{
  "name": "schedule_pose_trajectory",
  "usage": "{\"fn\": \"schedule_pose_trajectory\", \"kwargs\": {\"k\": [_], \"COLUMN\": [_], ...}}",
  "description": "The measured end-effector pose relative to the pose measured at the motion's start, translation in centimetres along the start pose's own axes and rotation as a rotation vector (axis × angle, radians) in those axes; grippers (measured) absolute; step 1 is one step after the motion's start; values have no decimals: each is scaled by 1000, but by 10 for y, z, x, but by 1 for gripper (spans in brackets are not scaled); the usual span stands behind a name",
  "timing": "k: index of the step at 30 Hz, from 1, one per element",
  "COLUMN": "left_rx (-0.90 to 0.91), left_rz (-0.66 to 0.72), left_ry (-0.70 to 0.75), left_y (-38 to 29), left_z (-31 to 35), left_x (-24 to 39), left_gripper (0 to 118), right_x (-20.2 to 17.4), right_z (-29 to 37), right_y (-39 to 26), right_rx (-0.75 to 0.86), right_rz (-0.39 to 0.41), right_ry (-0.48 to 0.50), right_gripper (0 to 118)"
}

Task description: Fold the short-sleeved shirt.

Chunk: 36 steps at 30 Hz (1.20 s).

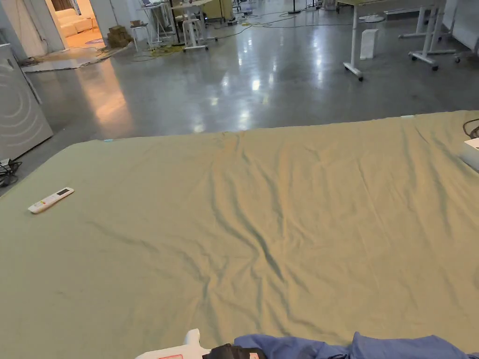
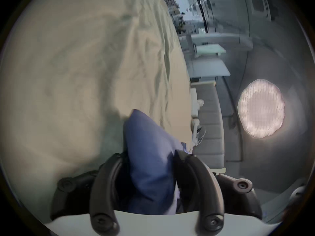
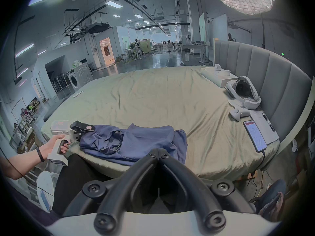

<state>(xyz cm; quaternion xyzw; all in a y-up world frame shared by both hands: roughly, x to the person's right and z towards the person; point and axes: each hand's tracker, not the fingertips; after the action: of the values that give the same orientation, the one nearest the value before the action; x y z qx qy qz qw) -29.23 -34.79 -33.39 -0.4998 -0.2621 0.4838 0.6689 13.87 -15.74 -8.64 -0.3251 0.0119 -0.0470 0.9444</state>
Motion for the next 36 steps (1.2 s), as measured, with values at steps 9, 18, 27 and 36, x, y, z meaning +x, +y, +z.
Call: {"fn": "schedule_pose_trajectory", "kwargs": {"k": [9, 18, 27, 36], "left_rx": [147, 208, 90, 22], "left_rz": [-5, -219, -509, -507], "left_ry": [-21, 165, 354, 17], "left_y": [-1, 1, -65, -93], "left_z": [72, 117, -72, -107], "left_x": [2, 73, 147, 149], "left_gripper": [12, 12, 12, 67], "right_x": [2, 7, 29, 69], "right_z": [-5, -17, 2, 14], "right_y": [-7, -15, -27, -46], "right_rx": [-38, -28, -13, -33], "right_rz": [19, -14, -32, -61], "right_ry": [0, 54, 30, -81], "right_gripper": [0, 0, 0, 0]}}
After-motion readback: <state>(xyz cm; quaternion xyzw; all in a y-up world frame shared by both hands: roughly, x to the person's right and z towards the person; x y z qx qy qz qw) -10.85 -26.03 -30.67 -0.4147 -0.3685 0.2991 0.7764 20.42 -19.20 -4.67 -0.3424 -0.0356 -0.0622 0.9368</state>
